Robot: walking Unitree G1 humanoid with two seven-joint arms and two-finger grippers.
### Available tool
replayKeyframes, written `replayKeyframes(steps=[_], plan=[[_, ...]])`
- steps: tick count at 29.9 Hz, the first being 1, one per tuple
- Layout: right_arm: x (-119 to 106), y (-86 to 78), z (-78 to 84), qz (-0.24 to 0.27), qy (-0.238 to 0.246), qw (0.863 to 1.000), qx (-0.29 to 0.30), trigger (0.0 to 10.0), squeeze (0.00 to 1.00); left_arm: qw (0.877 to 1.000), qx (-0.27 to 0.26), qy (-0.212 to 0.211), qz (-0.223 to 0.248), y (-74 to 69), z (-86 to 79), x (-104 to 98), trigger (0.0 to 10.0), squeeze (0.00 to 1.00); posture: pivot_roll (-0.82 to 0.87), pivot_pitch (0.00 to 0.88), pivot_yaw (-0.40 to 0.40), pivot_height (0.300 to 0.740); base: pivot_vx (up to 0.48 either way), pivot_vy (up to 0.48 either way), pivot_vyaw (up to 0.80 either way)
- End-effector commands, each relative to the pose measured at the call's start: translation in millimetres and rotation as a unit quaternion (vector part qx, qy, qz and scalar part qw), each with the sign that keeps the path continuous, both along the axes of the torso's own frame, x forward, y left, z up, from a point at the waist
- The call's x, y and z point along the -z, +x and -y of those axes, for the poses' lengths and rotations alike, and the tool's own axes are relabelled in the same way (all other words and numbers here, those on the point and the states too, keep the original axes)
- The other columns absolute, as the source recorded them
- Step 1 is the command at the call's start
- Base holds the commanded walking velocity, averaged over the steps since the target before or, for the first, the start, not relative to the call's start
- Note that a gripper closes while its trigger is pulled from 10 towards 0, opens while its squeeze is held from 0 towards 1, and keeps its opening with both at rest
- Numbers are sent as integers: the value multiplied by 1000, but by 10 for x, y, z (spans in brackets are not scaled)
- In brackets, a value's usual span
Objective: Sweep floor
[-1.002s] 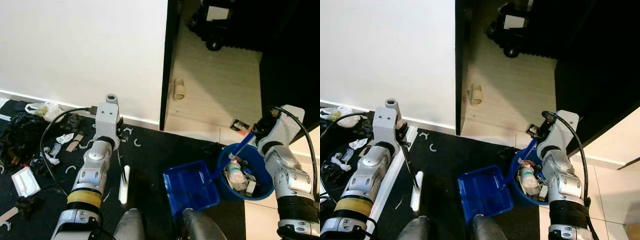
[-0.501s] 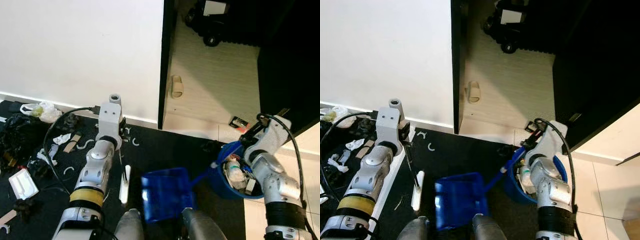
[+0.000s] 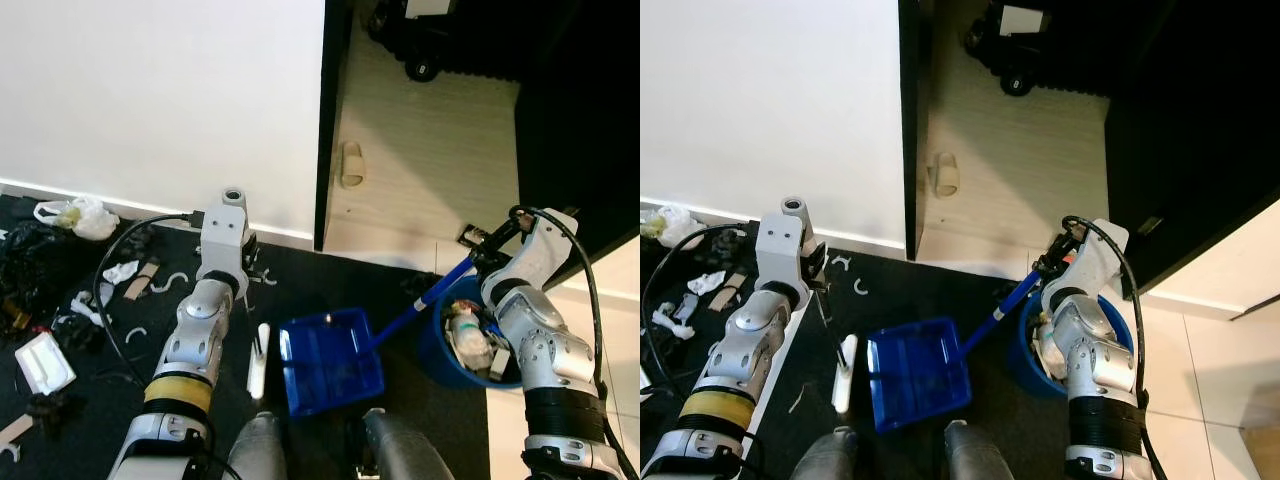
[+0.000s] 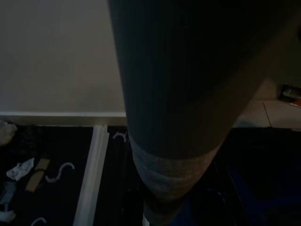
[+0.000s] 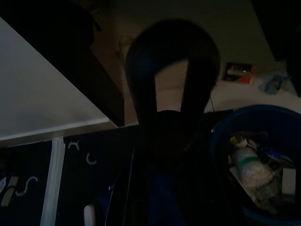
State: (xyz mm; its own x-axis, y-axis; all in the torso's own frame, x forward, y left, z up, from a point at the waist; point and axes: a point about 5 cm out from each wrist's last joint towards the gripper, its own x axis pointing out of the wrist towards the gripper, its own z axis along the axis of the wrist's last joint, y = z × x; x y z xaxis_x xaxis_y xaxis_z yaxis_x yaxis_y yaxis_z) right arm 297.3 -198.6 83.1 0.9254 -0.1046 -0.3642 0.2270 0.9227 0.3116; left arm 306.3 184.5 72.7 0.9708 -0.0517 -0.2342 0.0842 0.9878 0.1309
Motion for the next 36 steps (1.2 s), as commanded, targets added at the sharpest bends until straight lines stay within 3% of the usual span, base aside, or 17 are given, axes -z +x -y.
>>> replayKeyframes(steps=[1,17,24,36], plan=[[-28,-4,54,12,4,1000,10,10000,0,1000,7,-6,8,-4,45,-8,10000,0,25,82,-64,740,-480,0,0],[-30,-9,55,10,2,1000,9,10000,0,1000,8,-3,6,-18,18,-4,10000,0,24,89,-65,740,-469,0,0],[-26,-22,75,8,0,1000,11,10000,0,1000,14,-2,-7,-5,23,7,10000,0,20,89,-66,740,0,0,0],[-33,-11,105,11,-1,1000,15,10000,0,1000,14,12,-16,7,3,20,10000,0,22,77,-63,740,0,-460,0]])
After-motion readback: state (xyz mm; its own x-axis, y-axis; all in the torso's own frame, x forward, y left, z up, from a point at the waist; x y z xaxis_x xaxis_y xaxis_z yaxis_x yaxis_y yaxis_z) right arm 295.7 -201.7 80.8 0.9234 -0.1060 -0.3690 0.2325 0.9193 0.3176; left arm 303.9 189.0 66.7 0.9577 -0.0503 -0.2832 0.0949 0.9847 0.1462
